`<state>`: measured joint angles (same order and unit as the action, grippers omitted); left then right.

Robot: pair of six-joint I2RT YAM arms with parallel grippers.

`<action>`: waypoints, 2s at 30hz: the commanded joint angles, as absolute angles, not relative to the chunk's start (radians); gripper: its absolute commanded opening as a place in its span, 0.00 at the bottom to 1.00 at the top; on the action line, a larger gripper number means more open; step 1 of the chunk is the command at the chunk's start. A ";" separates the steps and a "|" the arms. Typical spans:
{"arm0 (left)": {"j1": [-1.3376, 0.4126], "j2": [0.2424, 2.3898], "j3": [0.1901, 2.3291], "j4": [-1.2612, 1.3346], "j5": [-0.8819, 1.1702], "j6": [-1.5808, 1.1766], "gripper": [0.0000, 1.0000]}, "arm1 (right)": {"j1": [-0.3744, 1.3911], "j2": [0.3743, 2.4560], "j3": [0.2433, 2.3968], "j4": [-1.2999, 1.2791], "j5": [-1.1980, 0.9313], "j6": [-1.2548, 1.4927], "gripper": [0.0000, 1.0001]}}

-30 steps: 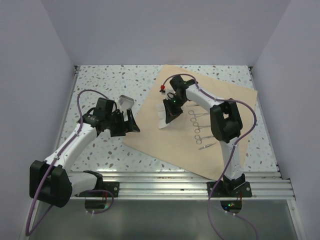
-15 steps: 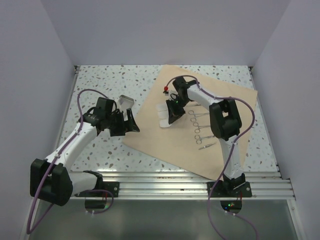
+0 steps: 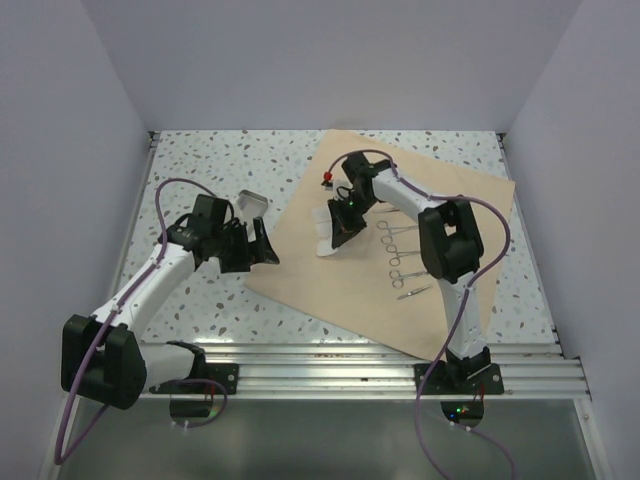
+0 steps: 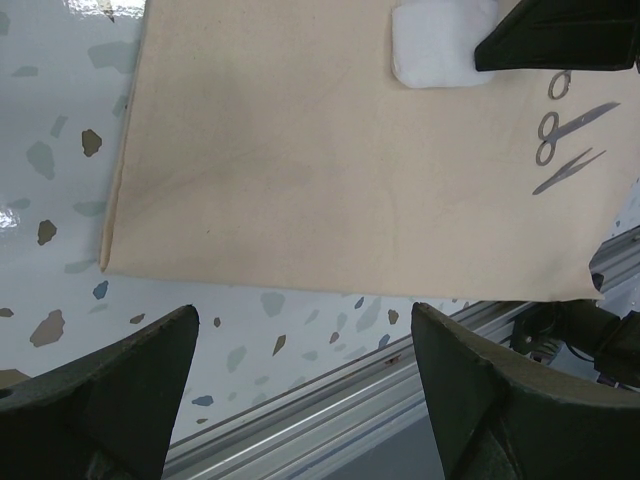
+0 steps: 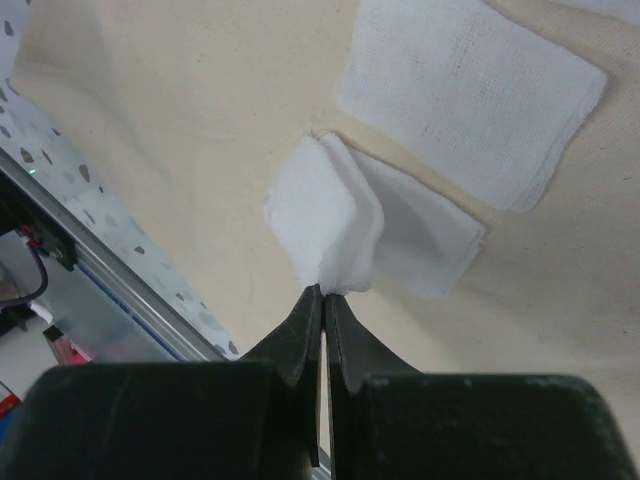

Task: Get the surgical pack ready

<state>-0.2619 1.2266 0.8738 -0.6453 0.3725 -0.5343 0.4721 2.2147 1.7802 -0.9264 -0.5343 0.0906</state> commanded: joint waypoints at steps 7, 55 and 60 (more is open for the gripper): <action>-0.253 1.221 0.897 -0.614 0.399 -0.537 0.91 | 0.477 2.109 1.835 -0.951 -0.558 0.100 0.00; -0.242 1.272 0.934 -0.627 0.400 -0.503 0.91 | 0.454 2.243 1.858 -0.988 -0.411 0.072 0.24; -0.242 1.269 0.928 -0.627 0.405 -0.505 0.91 | 0.454 2.210 1.841 -0.989 -0.394 0.077 0.39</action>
<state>-0.2497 1.2709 0.8940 -0.6392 0.3828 -0.5293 0.4572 2.2532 1.8183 -0.9581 -0.4229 0.0856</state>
